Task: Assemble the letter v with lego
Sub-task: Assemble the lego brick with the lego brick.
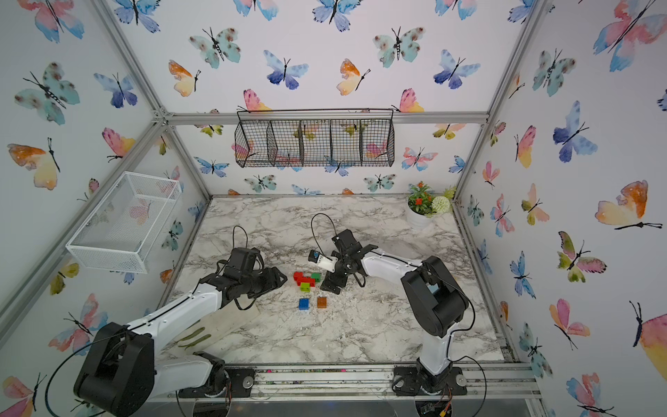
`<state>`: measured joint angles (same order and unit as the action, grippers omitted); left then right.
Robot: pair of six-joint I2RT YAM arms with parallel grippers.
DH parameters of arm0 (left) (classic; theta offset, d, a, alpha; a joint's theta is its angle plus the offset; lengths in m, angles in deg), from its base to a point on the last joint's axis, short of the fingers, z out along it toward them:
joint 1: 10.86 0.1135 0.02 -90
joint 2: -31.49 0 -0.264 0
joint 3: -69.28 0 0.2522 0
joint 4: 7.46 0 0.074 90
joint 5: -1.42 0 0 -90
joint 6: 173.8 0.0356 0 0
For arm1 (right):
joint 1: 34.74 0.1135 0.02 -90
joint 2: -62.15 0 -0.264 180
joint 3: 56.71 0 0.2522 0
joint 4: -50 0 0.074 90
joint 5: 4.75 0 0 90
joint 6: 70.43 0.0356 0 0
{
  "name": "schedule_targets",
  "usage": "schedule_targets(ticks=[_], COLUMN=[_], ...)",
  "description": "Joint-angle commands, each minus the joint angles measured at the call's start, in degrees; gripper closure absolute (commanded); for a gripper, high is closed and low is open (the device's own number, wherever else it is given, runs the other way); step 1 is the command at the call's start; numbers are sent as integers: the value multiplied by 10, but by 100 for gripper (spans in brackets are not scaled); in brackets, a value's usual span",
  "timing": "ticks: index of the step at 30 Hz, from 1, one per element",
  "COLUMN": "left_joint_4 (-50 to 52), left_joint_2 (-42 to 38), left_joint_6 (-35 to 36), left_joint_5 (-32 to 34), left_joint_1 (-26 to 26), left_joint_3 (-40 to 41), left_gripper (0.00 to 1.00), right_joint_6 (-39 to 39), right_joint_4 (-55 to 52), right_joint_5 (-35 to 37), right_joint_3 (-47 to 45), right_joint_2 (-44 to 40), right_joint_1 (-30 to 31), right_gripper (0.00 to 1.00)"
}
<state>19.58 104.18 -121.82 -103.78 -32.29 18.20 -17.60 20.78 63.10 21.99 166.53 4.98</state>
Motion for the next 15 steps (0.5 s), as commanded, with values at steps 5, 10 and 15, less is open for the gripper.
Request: schedule_targets(ticks=[5, 10, 15], left_joint_4=[-40, -63, -79], left_joint_2=[33, 65, 88], left_joint_6=[-5, -2, -1], left_joint_5=[-35, -46, -49], left_joint_1=[1, 0, 0], left_joint_3=[7, 12, 11], left_gripper=[38, 41, 41], right_joint_6=[-109, -114, -112], right_joint_4=[41, 1, -28], right_joint_5=[-17, 17, 16], right_joint_3=[29, 80, 108], right_joint_2=[26, 77, 106], right_joint_1=[9, 29, 38], right_gripper=[8, 15, 16])
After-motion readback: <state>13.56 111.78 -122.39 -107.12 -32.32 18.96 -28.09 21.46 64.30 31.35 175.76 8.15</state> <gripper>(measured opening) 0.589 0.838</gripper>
